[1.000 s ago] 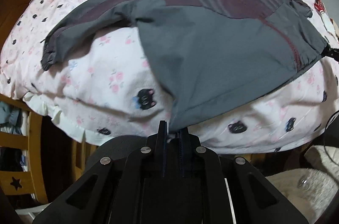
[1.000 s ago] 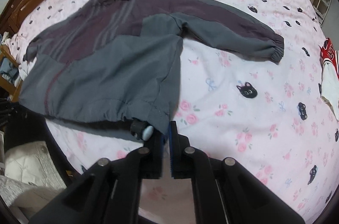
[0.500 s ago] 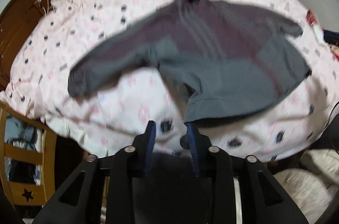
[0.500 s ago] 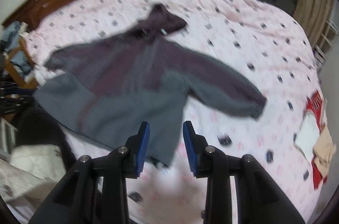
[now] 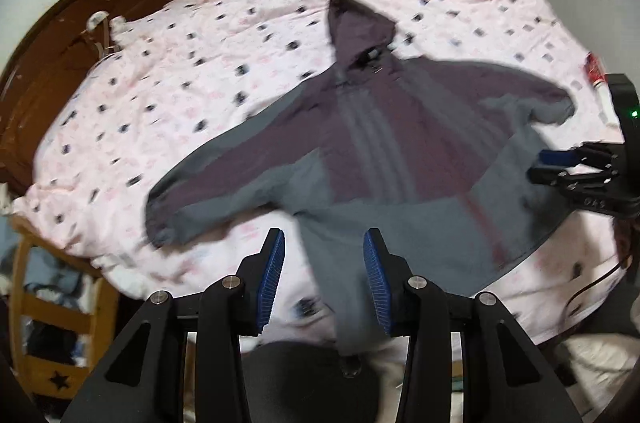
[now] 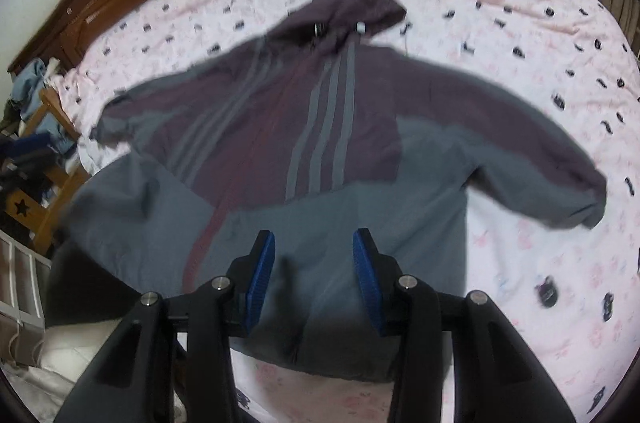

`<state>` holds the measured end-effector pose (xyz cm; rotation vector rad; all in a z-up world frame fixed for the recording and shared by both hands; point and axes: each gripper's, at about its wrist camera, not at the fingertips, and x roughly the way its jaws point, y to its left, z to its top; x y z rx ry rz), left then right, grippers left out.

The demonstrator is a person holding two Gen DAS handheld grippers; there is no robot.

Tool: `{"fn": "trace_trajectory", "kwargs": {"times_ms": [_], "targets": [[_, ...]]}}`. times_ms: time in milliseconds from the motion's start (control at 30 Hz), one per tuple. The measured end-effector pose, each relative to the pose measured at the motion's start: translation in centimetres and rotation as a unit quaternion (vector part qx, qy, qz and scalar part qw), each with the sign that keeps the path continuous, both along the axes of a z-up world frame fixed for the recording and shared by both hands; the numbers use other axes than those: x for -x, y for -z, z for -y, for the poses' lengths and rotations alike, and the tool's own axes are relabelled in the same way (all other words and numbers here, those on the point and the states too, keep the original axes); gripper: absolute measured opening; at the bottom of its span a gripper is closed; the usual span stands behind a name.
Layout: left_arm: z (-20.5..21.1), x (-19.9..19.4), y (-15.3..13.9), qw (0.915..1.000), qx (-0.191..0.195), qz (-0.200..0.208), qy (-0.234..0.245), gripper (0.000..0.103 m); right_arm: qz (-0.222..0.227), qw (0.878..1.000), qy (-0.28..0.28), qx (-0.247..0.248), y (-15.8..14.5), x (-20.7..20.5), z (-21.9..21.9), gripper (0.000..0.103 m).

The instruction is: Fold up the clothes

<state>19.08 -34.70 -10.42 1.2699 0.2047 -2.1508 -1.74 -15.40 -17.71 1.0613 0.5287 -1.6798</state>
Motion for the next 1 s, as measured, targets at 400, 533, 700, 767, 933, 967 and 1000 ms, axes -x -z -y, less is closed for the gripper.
{"fn": "trace_trajectory", "kwargs": {"times_ms": [400,533,700,767,933,967,1000], "targets": [[3.5,5.0,6.4,0.9987,-0.016,-0.048,0.000,0.037,-0.009,1.000,-0.002,-0.029,2.4,0.1,0.3,0.042],[7.0,5.3,9.5,0.9976,-0.028,-0.029,-0.057,0.037,-0.011,0.999,0.005,-0.045,3.1,0.6,0.1,0.042],[12.6,0.6,11.5,0.9873,-0.070,-0.056,-0.131,0.071,-0.001,0.999,0.008,-0.050,4.1,1.3,-0.2,0.042],[14.4,-1.2,11.9,0.9813,-0.094,-0.075,-0.151,0.078,0.000,0.999,0.006,-0.051,4.3,1.3,-0.1,0.042],[16.8,-5.1,10.8,0.9589,-0.163,-0.148,-0.179,0.061,-0.013,0.998,0.000,-0.060,4.5,1.0,0.2,0.042],[17.0,-5.8,10.1,0.9537,-0.174,-0.167,-0.180,0.061,-0.011,0.998,0.000,-0.060,4.4,1.1,0.2,0.042],[17.0,-6.5,9.2,0.9508,-0.173,-0.183,-0.181,0.061,-0.011,0.998,0.001,-0.060,4.3,1.1,0.2,0.042]]}}
